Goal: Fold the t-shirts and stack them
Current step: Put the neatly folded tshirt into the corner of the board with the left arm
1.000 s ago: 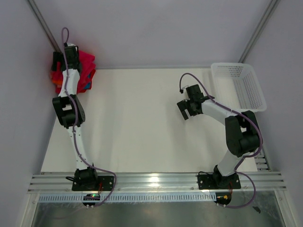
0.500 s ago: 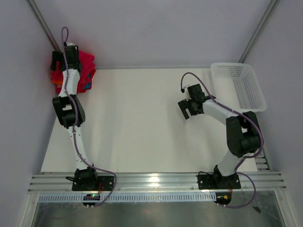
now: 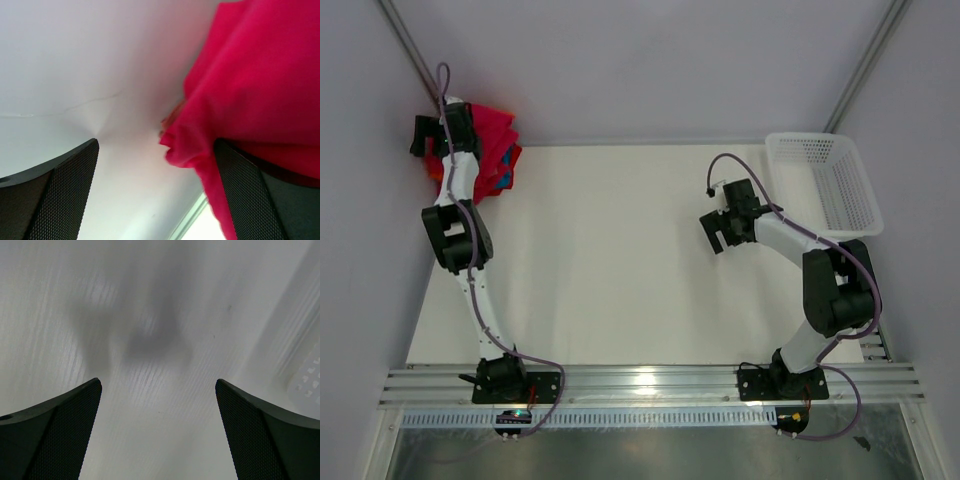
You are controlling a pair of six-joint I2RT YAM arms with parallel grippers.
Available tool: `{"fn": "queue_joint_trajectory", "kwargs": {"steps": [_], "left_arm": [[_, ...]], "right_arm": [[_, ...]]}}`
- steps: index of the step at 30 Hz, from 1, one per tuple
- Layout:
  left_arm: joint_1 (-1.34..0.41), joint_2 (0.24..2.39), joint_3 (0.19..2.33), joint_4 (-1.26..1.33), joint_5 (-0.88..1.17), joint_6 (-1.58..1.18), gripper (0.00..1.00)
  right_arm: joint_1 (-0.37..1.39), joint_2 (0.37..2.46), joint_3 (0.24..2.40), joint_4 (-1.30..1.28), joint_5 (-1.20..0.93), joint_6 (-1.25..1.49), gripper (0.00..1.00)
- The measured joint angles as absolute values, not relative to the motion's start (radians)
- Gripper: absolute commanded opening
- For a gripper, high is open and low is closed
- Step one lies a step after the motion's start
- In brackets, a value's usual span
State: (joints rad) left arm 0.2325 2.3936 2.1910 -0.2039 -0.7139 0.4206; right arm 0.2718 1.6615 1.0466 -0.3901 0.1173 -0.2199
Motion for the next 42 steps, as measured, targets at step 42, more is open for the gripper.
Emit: {"fn": "queue_joint_trajectory", "kwargs": {"steps": [42], "left_arm": [[0.245, 2.135, 2.148, -0.392, -0.271, 0.133, 0.98]], "right_arm": [[0.272, 1.661, 1.033, -0.371, 0.047, -0.241, 0.99]]}}
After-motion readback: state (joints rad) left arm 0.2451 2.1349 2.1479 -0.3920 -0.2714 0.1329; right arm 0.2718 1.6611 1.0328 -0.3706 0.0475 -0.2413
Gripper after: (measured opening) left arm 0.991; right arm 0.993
